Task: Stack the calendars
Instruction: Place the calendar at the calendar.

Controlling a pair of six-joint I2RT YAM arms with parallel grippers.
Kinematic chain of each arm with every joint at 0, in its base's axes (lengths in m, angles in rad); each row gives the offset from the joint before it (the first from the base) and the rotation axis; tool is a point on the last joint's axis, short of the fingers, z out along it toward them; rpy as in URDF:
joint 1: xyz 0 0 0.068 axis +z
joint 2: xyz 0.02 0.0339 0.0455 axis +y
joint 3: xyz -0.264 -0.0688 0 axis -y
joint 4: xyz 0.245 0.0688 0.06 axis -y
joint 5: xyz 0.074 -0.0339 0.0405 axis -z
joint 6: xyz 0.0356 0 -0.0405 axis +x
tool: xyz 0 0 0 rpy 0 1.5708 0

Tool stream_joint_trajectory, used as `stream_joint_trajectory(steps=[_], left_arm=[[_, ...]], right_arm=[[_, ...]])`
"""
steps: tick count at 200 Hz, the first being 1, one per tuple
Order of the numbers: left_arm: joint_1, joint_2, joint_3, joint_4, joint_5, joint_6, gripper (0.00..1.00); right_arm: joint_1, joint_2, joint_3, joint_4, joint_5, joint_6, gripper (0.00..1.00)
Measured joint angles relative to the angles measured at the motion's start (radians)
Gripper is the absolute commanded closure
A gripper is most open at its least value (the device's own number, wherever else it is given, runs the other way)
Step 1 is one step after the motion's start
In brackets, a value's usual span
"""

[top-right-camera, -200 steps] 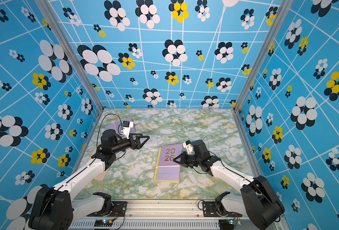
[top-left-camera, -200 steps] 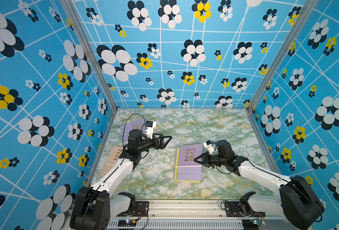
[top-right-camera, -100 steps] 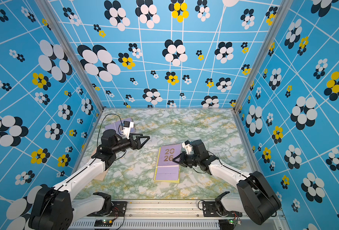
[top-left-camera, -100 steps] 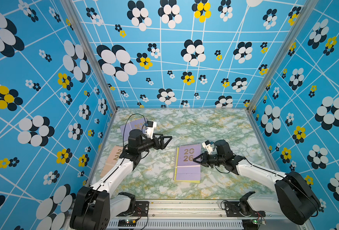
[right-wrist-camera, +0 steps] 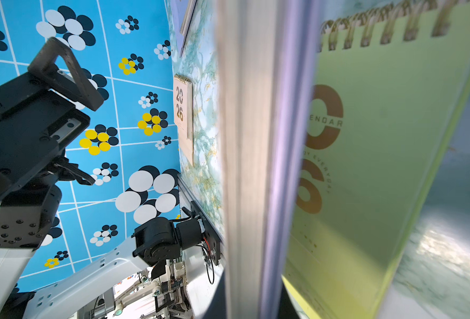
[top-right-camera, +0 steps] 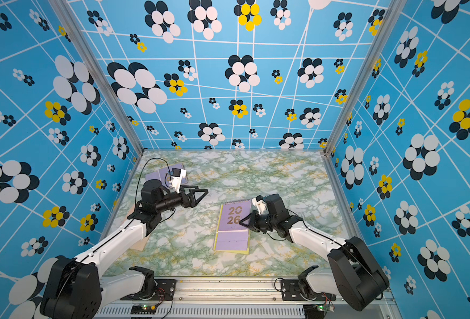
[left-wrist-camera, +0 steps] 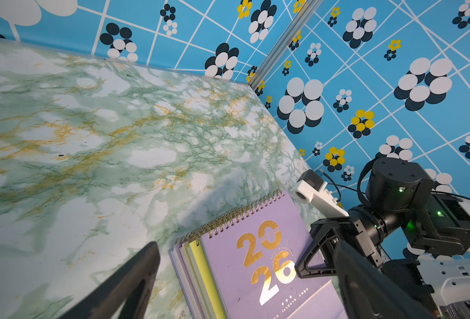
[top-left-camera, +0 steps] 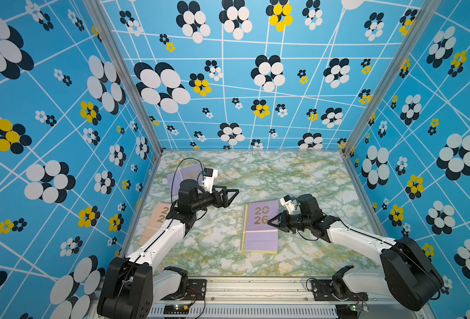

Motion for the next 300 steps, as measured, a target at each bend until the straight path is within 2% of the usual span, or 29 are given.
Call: stream_joint_trajectory(steps=[64, 210, 300], left_arm=[[0.0, 0.0, 0.0, -0.007, 0.0, 0.0, 0.01], [0.0, 0.0, 0.006, -0.012, 0.001, 0.0, 0.0], [0.0, 0.007, 0.006, -0.013, 0.001, 0.0, 0.0]], right_arm=[[0.0, -0.004, 0.012, -0.04, 0.015, -0.019, 0.83], [0.002, -0.005, 0.024, -0.181, 0.136, -0.062, 0.66], [0.002, 0.003, 0.046, -0.254, 0.192, -0.074, 0.51]])
